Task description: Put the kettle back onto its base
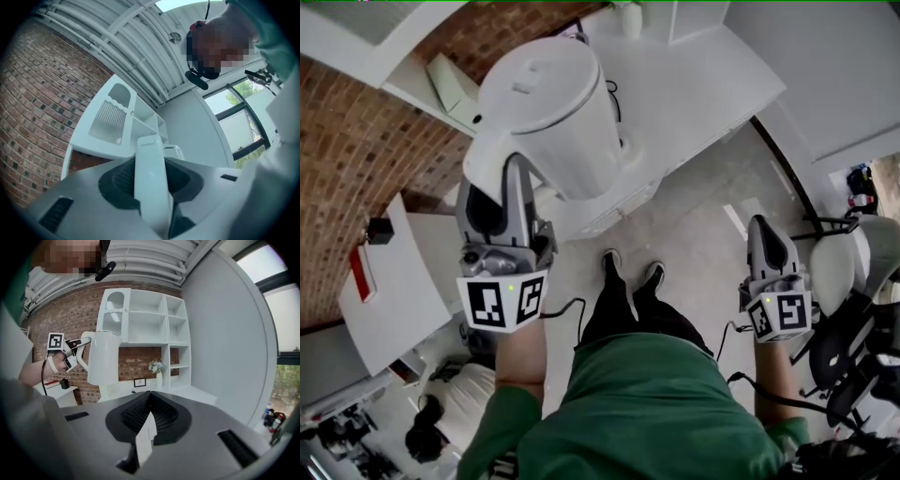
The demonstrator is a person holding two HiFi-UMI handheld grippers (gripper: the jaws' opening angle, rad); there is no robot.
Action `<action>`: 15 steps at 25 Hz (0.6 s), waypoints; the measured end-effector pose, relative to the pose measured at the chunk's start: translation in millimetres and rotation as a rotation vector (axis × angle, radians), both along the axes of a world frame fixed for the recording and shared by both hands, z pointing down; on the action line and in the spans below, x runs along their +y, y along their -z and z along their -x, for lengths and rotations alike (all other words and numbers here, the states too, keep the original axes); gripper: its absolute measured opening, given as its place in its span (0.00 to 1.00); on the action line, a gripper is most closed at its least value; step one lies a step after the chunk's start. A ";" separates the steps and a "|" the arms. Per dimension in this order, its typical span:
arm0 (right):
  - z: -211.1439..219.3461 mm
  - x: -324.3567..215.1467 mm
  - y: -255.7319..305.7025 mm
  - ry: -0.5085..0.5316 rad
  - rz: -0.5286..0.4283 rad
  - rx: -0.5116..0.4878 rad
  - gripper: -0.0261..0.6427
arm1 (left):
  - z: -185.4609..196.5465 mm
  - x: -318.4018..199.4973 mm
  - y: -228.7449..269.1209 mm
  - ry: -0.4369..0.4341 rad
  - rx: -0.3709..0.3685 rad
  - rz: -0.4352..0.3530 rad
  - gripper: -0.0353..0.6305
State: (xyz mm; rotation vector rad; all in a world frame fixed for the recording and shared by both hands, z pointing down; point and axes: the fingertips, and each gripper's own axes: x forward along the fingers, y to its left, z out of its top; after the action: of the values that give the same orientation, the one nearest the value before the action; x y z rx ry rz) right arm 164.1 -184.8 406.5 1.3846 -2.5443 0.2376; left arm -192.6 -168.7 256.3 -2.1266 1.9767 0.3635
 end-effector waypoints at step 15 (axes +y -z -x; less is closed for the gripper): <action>-0.5 1.0 -76.3 -0.145 0.188 0.065 0.07 | -11.5 -120.7 -120.4 -0.145 0.007 0.130 0.27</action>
State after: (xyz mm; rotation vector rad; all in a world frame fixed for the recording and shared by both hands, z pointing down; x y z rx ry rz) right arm 164.6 -183.8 482.8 1.4780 -2.3051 0.4372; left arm -181.0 -289.4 376.6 -2.3590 1.9034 0.2732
